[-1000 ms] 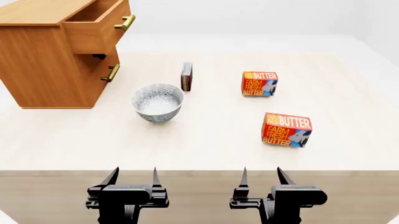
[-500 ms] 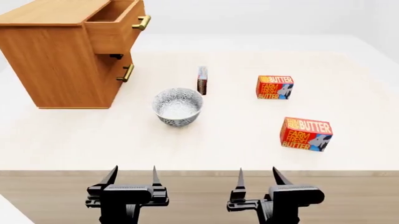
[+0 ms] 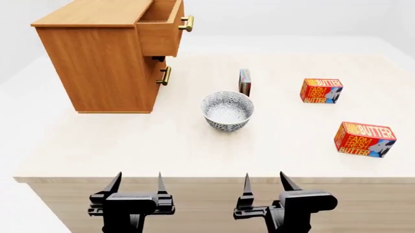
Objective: Put the chocolate pudding in the top drawer of the cabinet and close it.
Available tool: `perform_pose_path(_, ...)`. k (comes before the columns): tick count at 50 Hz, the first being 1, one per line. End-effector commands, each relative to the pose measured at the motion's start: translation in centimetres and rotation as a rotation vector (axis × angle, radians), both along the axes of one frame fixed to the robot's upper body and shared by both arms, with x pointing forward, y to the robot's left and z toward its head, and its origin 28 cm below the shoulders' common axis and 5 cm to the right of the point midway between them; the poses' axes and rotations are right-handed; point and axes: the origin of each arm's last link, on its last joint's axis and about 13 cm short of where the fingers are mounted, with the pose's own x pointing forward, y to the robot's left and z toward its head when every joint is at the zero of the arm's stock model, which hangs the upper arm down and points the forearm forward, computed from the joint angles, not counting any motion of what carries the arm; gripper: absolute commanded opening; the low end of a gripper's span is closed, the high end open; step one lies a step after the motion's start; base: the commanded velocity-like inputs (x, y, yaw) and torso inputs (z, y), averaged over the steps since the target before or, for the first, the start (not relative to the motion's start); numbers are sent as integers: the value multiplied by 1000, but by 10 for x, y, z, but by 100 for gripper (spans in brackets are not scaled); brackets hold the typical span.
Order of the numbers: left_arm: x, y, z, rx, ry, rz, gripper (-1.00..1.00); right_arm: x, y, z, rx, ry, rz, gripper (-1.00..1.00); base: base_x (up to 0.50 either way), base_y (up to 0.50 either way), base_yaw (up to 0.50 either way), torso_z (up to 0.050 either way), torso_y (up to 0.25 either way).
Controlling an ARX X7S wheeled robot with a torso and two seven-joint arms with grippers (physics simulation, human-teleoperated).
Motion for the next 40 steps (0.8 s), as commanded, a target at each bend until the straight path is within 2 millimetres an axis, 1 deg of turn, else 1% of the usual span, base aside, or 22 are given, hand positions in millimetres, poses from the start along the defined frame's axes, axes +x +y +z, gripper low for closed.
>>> perform_pose_path(1,-1,-1,-1,-16,-21,-15,100,-1,-1,4,11,-3,4,100,0,0,0,0,0)
perform_pose_path(3,-1,-1,-1,-26,-37,-26,100,-1,0,3,9,-2,4,100,0,0,0,0,0)
perform_pose_path(5,-2,-1,-1,-29,-51,-40,100,-1,0,-1,2,-2,2,100,0,0,0,0,0)
perform_pose_path(9,-3,-1,-2,-33,-58,-59,100,-2,-1,4,-5,-5,0,100,0,0,0,0,0)
perform_pose_path(13,-2,-1,-2,-29,-52,-57,100,-1,0,1,-42,-13,1,100,0,8,0,0,0)
perform_pose_path(17,-3,-1,-3,-23,-59,-64,100,-2,0,6,-26,-19,10,100,0,461,0,0,0)
perform_pose_path(20,-3,-1,-3,-23,-67,-72,100,-1,0,7,-21,-18,-11,100,0,0,0,0,0)
perform_pose_path(21,-4,-1,-3,-27,-52,-86,100,-1,0,7,-22,-19,-15,100,0,0,0,0,0)
perform_pose_path(22,-6,1,-2,-89,-20,-165,100,0,0,7,-22,-19,-20,100,0,0,0,0,0)
perform_pose_path(23,-8,2,0,-128,0,-205,100,0,0,8,-21,-20,-23,100,0,0,0,20,0)
perform_pose_path(31,-7,6,4,-106,-15,-231,100,3,0,13,-14,-25,-36,100,0,0,0,48,0)
perform_pose_path(33,-5,8,6,-104,-21,-230,100,4,0,11,-9,-22,-34,100,0,0,0,50,0)
perform_pose_path(36,-1,9,10,-92,-42,-223,100,6,-1,18,7,4,-26,100,0,0,0,50,0)
perform_pose_path(38,2,11,15,-93,-48,-222,100,7,-2,24,-12,-3,-20,100,0,0,0,50,0)
perform_pose_path(40,4,12,20,-80,-64,-220,100,8,-3,26,-9,-2,-11,100,0,0,0,50,0)
